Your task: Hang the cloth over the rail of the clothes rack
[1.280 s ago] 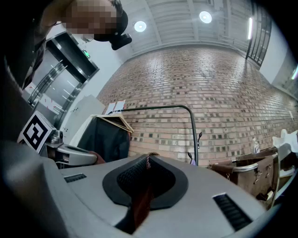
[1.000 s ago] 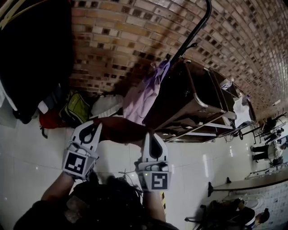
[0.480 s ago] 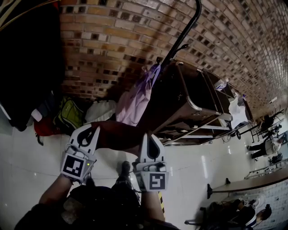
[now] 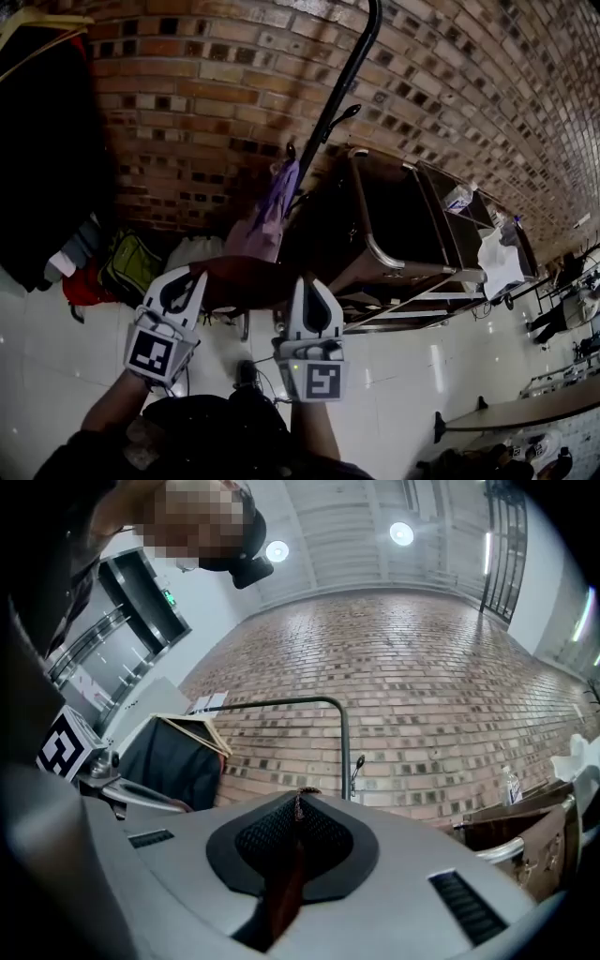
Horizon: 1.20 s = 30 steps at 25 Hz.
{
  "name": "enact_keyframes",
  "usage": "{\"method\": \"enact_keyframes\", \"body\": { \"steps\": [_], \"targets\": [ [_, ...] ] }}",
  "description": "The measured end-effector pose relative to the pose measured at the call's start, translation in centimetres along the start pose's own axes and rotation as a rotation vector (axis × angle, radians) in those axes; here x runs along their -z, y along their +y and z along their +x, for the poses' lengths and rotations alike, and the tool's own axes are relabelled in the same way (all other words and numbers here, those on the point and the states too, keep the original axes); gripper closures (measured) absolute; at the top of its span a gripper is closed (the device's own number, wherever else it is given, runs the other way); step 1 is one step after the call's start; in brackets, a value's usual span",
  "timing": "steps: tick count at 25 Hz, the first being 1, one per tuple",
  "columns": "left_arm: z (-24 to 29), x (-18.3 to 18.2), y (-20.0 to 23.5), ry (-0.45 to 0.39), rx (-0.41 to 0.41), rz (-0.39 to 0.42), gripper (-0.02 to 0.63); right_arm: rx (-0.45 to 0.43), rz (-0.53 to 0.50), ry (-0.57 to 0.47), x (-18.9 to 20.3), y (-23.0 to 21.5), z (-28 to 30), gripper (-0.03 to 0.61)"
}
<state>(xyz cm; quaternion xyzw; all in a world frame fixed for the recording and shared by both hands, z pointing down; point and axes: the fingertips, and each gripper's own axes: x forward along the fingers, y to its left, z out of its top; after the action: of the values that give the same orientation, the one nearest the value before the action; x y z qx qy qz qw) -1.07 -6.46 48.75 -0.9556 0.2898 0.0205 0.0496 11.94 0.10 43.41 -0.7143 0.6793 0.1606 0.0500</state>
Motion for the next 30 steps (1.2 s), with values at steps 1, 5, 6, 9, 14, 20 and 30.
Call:
{"method": "enact_keyframes", "body": {
  "steps": [1,5,6,9,14,20,30],
  "targets": [
    [1.4,-0.3,-0.6,-0.002,0.004,0.006,0.591,0.001,0.014,-0.007,0.1,-1.4,0.5,0.577],
    [6.8,-2.1,-3.1,-0.023,0.019,0.022,0.591,-0.007,0.049,-0.022,0.3,-6.3,2.3,0.577],
    [8.1,-2.6,-3.7,-0.030,0.027,0.024,0.591,-0.016,0.045,-0.027,0.3,-7.2,2.7,0.577],
    [11.7,-4.3,-6.0,-0.046,0.063,0.040,0.591,-0.045,0.037,-0.043,-0.3,-10.0,3.9,0.577],
    [17.8,-7.1,-9.1,-0.081,0.090,0.086,0.591,-0.106,0.036,-0.084,-1.8,-14.5,6.4,0.577],
    [24.0,-9.4,-11.4,-0.094,0.067,0.115,0.591,-0.135,0.017,-0.108,-2.7,-19.2,9.5,0.577],
    [32.3,-15.2,-11.2,-0.178,0.014,0.224,0.591,-0.272,-0.061,-0.130,-5.3,-23.5,15.9,0.577]
  ]
}}
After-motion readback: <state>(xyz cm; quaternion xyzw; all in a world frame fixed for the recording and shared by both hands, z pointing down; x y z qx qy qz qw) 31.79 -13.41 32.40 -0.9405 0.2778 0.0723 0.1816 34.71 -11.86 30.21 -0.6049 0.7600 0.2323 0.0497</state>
